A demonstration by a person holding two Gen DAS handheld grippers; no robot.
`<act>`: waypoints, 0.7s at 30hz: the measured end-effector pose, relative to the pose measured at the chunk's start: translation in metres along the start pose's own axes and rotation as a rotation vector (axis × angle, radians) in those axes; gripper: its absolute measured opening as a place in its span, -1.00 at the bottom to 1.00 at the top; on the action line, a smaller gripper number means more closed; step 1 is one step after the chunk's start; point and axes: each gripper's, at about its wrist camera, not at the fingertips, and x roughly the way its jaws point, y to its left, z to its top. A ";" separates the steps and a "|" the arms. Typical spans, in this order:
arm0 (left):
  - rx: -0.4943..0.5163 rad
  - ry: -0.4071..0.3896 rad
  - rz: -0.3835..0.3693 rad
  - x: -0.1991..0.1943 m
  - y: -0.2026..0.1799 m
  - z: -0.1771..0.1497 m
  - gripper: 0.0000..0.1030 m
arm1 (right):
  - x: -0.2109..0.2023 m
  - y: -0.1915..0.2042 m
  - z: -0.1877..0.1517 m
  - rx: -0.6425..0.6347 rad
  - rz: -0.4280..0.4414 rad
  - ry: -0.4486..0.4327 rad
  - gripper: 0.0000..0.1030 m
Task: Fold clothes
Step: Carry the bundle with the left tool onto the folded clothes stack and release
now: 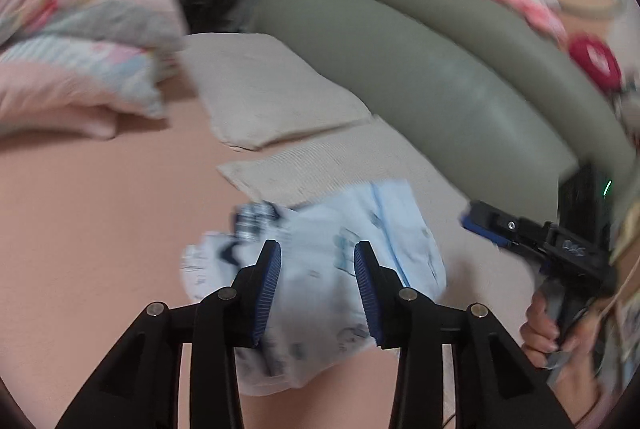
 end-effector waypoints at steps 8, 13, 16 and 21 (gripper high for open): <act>-0.075 0.135 0.074 0.068 0.035 -0.021 -0.49 | 0.089 0.000 -0.024 -0.119 -0.163 0.184 0.16; -0.072 0.131 0.111 0.075 0.032 -0.016 -0.49 | 0.096 -0.014 -0.030 -0.041 -0.147 0.180 0.25; -0.113 0.107 0.081 0.057 0.035 -0.011 -0.48 | 0.075 0.003 -0.029 -0.067 -0.203 0.159 0.27; -0.158 0.028 0.091 0.004 0.032 -0.013 0.38 | 0.040 0.032 -0.029 -0.111 -0.295 0.123 0.31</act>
